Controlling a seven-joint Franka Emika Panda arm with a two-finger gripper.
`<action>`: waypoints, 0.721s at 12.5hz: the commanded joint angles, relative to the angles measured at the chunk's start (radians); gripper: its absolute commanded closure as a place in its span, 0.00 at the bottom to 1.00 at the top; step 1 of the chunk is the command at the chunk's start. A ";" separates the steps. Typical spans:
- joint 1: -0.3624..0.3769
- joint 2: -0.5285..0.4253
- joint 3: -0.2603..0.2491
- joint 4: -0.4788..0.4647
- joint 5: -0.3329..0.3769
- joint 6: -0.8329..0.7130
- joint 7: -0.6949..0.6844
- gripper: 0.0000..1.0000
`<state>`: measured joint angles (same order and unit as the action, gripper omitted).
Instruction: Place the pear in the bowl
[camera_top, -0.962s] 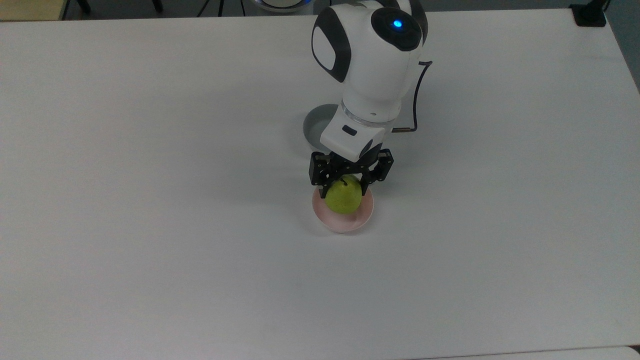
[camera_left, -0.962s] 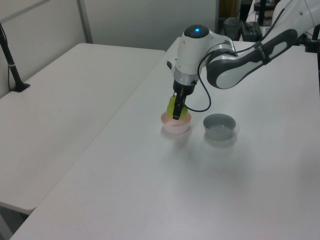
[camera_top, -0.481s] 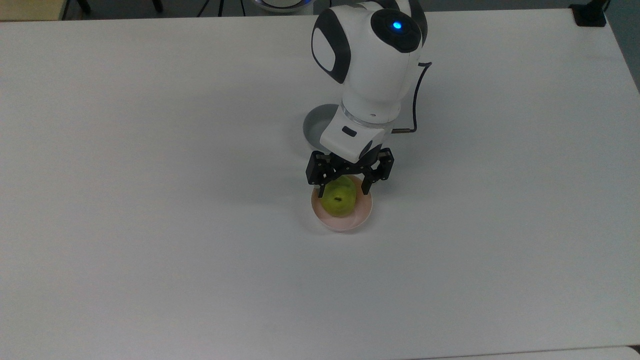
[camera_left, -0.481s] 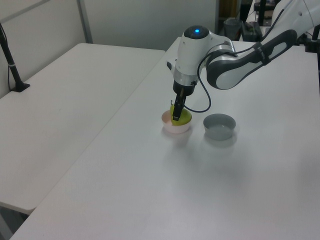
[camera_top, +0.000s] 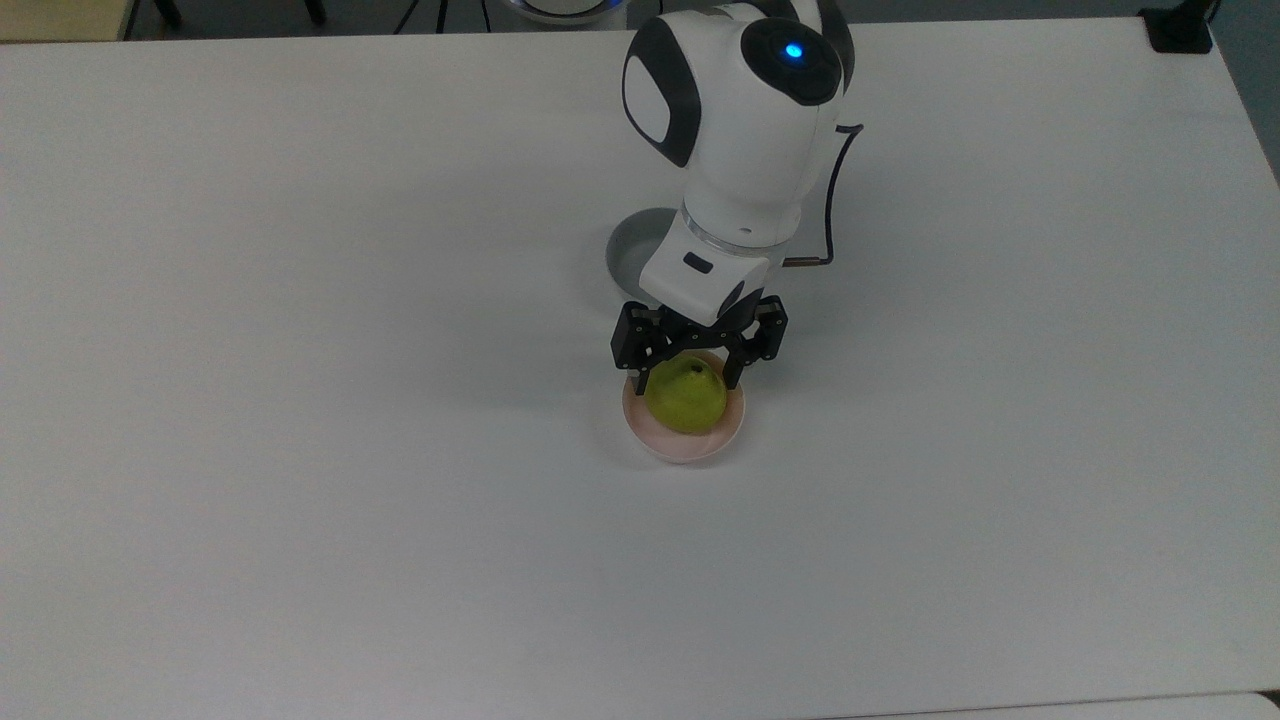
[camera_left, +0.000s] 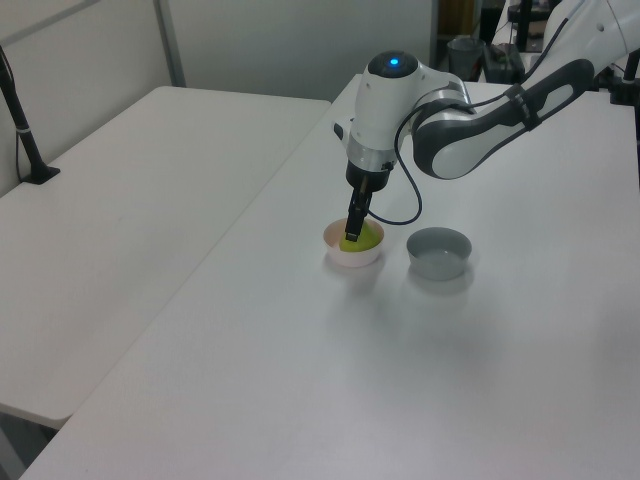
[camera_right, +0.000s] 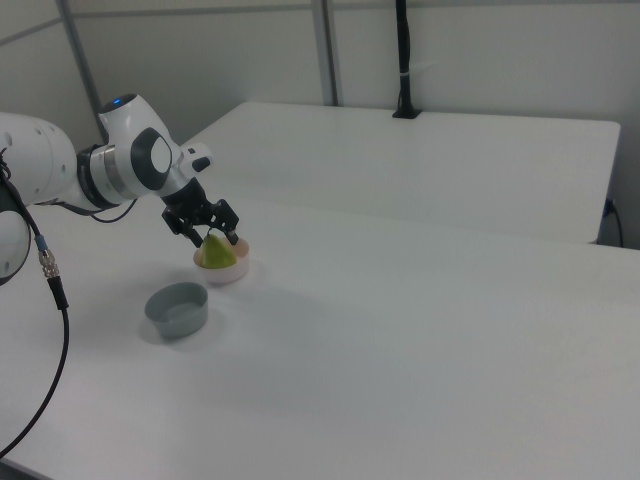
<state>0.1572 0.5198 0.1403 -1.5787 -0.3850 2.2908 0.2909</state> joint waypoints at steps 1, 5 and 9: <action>-0.002 -0.020 -0.002 -0.012 -0.018 0.013 0.024 0.05; 0.005 -0.079 -0.001 0.023 0.021 -0.134 0.024 0.00; -0.004 -0.184 -0.008 0.049 0.109 -0.325 -0.030 0.00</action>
<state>0.1562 0.4161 0.1402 -1.5124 -0.3272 2.0767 0.2979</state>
